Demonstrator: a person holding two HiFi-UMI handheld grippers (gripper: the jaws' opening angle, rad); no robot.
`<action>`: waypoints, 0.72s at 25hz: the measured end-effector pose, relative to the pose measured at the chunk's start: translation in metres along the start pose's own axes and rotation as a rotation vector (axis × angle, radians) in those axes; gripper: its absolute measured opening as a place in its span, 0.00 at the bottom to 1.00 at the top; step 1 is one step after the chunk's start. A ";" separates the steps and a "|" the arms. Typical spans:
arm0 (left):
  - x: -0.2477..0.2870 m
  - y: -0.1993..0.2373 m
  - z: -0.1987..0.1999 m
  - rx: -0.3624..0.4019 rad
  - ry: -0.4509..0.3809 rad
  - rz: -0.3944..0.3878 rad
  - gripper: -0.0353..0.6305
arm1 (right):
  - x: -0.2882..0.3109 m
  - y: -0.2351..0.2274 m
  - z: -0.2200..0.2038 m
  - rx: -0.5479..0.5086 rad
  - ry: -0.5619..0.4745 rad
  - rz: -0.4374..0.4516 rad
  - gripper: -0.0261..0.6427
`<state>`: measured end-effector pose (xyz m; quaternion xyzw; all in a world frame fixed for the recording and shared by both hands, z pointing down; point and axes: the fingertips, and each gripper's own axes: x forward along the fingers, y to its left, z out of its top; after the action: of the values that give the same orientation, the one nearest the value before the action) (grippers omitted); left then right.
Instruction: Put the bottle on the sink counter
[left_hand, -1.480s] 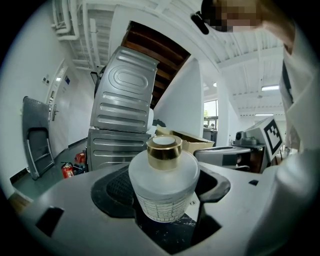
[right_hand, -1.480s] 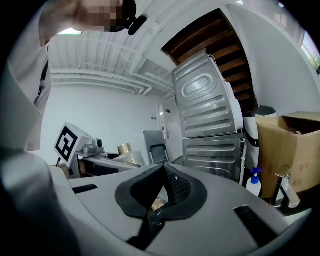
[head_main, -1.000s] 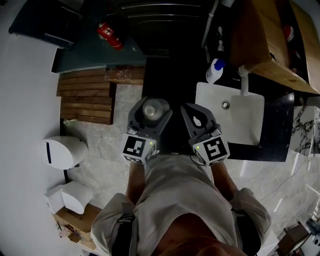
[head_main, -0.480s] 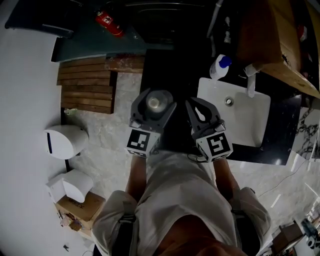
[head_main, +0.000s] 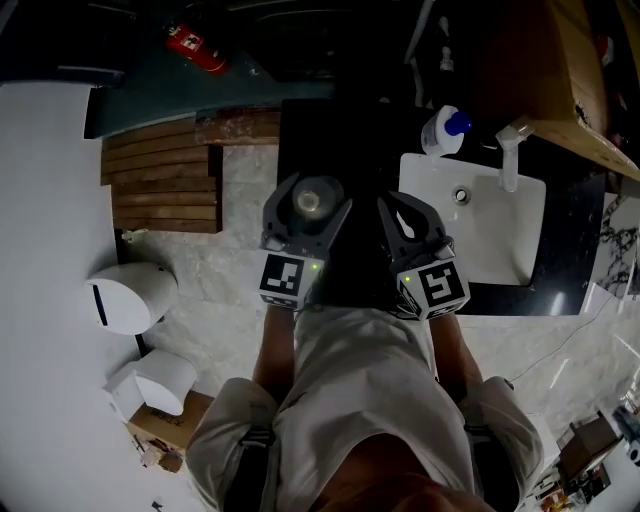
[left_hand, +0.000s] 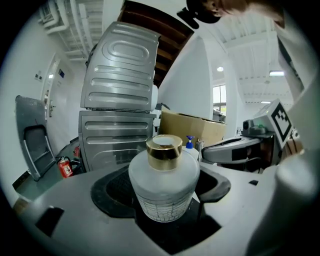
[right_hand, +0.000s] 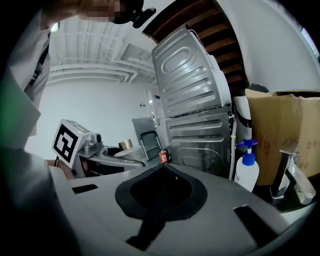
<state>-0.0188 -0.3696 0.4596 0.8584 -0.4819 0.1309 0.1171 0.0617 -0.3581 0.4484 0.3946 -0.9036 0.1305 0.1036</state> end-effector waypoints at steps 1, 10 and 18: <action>0.003 0.002 -0.003 -0.011 0.006 -0.009 0.55 | 0.004 -0.001 -0.002 0.000 0.005 -0.007 0.03; 0.022 0.022 -0.024 -0.025 0.023 -0.061 0.55 | 0.030 -0.002 -0.016 -0.002 0.046 -0.055 0.03; 0.039 0.040 -0.041 0.003 0.014 -0.065 0.55 | 0.047 0.005 -0.036 0.008 0.081 -0.064 0.03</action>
<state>-0.0384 -0.4076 0.5143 0.8730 -0.4526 0.1335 0.1234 0.0296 -0.3756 0.4955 0.4183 -0.8850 0.1466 0.1426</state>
